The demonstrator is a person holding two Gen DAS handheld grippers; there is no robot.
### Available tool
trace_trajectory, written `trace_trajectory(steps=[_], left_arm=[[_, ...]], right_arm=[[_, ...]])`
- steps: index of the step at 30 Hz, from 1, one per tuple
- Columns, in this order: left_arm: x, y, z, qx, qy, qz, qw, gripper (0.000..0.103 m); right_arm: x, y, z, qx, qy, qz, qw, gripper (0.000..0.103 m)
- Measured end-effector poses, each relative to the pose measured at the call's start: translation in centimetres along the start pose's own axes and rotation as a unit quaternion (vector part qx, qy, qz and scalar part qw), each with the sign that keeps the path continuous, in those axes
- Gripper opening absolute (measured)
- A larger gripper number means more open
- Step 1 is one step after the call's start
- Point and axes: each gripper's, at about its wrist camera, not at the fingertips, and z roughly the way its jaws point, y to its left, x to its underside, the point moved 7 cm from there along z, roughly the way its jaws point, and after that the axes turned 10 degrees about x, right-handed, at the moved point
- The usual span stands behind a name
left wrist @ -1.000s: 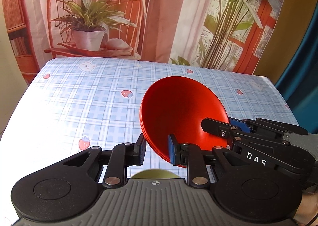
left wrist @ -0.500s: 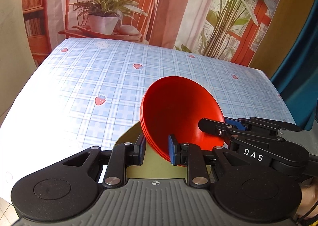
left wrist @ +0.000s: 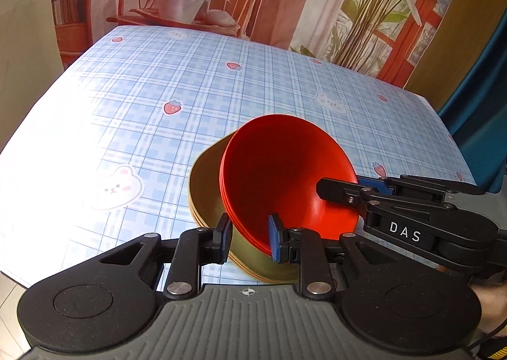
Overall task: Organize plates and bowls
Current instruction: 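Carry the nested red bowls with both grippers and lower them onto the plate stack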
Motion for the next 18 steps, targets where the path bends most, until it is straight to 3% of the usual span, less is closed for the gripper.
trace_trajectory(steps=[18], left_arm=[[0.3, 0.1, 1.3, 0.003, 0.012, -0.003, 0.9999, 0.026]], right_arm=[[0.8, -0.3, 0.7, 0.017, 0.011, -0.005, 1.000, 0.016]])
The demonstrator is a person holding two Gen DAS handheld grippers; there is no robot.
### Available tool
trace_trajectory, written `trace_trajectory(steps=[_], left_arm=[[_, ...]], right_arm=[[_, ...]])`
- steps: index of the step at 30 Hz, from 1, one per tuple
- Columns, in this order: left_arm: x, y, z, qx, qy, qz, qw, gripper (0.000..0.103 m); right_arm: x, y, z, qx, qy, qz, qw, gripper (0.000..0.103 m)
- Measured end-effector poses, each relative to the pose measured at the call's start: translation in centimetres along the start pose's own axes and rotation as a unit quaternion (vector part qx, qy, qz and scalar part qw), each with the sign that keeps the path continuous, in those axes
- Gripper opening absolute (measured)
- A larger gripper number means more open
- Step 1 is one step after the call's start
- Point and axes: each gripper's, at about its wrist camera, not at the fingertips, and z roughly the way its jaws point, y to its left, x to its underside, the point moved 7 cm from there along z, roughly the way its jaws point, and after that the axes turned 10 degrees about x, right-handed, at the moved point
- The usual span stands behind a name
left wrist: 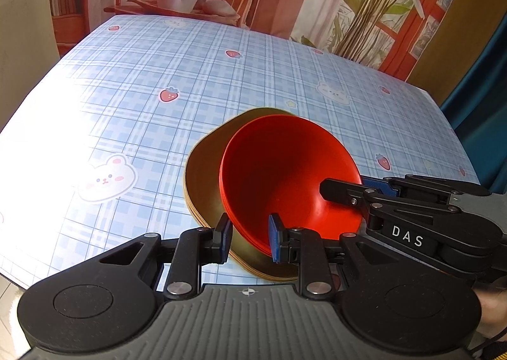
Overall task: Organize plates and bowls
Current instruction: 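Carry the nested red bowls with both grippers and lower them onto the plate stack, then open both grippers to release the red bowls on the plates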
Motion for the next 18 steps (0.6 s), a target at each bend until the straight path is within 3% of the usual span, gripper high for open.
trace_trajectory(steps=[3, 7, 10, 18], left_arm=[[-0.1, -0.1, -0.2, -0.003, -0.003, 0.007, 1.0000, 0.027], [-0.6, -0.6, -1.2, -0.021, -0.016, 0.035, 0.9990, 0.045], [-1.5, -1.1, -2.3, -0.026, -0.032, 0.047, 0.9981, 0.052], [-3.7, -2.6, -6.2, -0.061, -0.092, 0.082, 0.9905, 0.082]], right_arm=[[-0.1, 0.2, -0.2, -0.001, -0.002, 0.001, 1.000, 0.019], [-0.5, 0.2, -0.8, 0.001, -0.014, -0.003, 1.000, 0.022], [-1.1, 0.0, -1.7, 0.006, -0.030, -0.006, 1.000, 0.023], [-3.0, -1.6, -4.8, 0.036, -0.074, 0.008, 0.997, 0.050]])
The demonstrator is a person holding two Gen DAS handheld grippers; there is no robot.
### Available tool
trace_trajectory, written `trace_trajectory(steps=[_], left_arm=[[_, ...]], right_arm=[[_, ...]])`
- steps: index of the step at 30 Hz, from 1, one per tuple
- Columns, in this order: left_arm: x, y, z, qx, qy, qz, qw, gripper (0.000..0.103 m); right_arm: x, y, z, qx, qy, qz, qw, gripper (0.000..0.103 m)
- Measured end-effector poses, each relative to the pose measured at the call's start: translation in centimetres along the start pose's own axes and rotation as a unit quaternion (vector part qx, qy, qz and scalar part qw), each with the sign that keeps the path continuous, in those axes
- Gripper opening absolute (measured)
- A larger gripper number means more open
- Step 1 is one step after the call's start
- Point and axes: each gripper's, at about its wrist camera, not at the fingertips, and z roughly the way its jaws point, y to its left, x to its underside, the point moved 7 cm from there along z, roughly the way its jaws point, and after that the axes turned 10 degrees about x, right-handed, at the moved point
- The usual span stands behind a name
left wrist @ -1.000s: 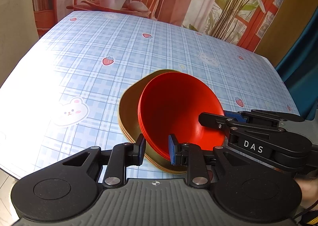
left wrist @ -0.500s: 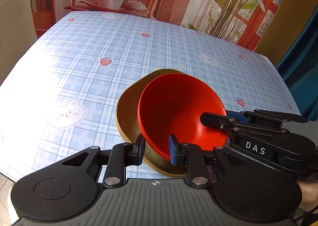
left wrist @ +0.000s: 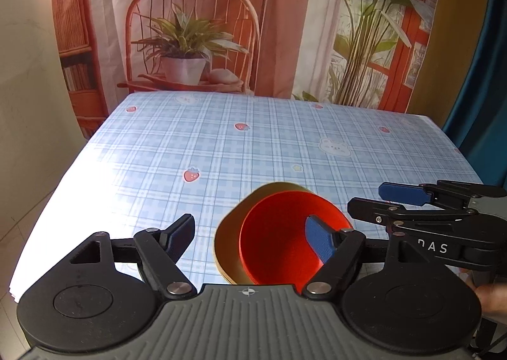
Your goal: Organize plates and bowls
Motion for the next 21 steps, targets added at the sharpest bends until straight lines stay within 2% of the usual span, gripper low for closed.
trace_trajectory(steps=[2, 4, 6, 7, 9, 10, 16, 21], left_arm=[[-0.6, -0.1, -1.0, -0.008, -0.018, 0.005, 0.9998, 0.089], [-1.1, -0.2, -2.2, -0.016, -0.036, 0.004, 0.9992, 0.094], [-1.6, -0.5, -3.4, -0.023, -0.052, 0.003, 0.9984, 0.097], [-1.8, -0.7, -3.9, -0.026, -0.059, 0.004, 0.9979, 0.099], [-2.3, -1.0, -4.8, -0.037, -0.072, 0.008, 0.9967, 0.103], [-2.5, -1.2, -5.3, -0.041, -0.078, 0.011, 0.9961, 0.103], [-3.7, -2.2, -6.8, -0.058, -0.091, 0.020, 0.9940, 0.103], [-3.8, -3.2, -8.4, -0.050, -0.108, 0.023, 0.9926, 0.103]], right_arm=[[-0.7, -0.8, -0.8, 0.017, -0.011, 0.005, 1.000, 0.055], [-1.6, -1.5, -1.9, 0.025, -0.024, 0.012, 0.999, 0.065], [-2.4, -2.2, -2.9, 0.030, -0.034, 0.020, 0.999, 0.078], [-2.7, -2.5, -3.4, 0.031, -0.039, 0.024, 0.998, 0.081], [-3.2, -3.0, -4.5, 0.039, -0.049, 0.028, 0.998, 0.097], [-3.5, -3.3, -5.2, 0.044, -0.056, 0.030, 0.997, 0.100], [-4.2, -4.4, -8.4, 0.049, -0.076, 0.043, 0.995, 0.103], [-4.4, -4.9, -10.9, 0.067, -0.093, 0.046, 0.992, 0.103]])
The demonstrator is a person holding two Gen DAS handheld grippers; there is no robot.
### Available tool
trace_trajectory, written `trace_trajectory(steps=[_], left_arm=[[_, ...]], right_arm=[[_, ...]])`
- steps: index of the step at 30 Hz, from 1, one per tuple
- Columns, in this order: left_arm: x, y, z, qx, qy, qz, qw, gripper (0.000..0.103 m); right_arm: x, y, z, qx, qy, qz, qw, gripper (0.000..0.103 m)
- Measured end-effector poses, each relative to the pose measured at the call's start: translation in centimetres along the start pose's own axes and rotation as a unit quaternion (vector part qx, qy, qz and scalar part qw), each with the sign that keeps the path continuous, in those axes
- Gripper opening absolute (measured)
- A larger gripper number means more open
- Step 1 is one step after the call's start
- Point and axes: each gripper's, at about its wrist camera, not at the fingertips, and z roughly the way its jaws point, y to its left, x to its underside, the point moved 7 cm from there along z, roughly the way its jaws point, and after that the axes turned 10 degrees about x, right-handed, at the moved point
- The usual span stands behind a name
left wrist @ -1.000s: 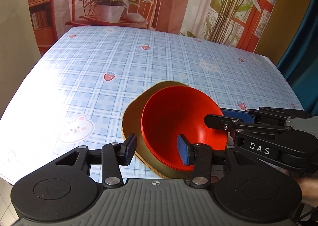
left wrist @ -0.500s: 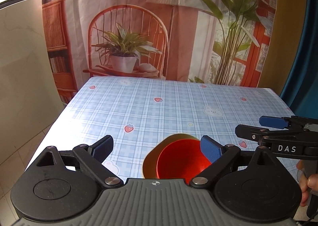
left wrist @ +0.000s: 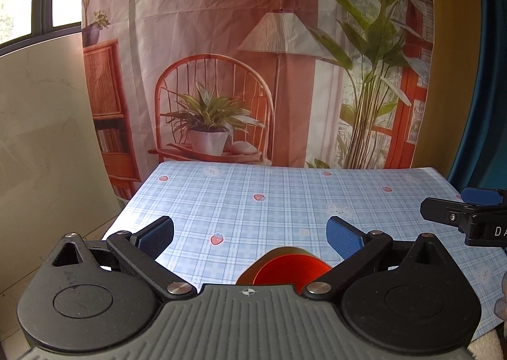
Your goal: Organize plates and bowls
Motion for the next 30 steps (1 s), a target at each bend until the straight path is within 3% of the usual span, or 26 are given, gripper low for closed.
trace_trajectory(steps=[10, 22, 30], left_arm=[[-0.9, -1.6, -3.9, -0.003, -0.037, 0.002, 0.9993, 0.103], [-0.1, -1.8, -5.9, -0.042, -0.037, 0.014, 0.9984, 0.103], [0.1, -1.3, -6.1, -0.047, -0.033, 0.006, 0.9983, 0.103]], right_arm=[[-0.3, -0.6, -4.4, 0.024, -0.021, 0.003, 1.000, 0.103], [0.1, -0.1, -6.3, 0.037, -0.035, -0.013, 0.999, 0.103], [0.0, 0.1, -6.6, 0.042, -0.036, -0.014, 0.998, 0.103]])
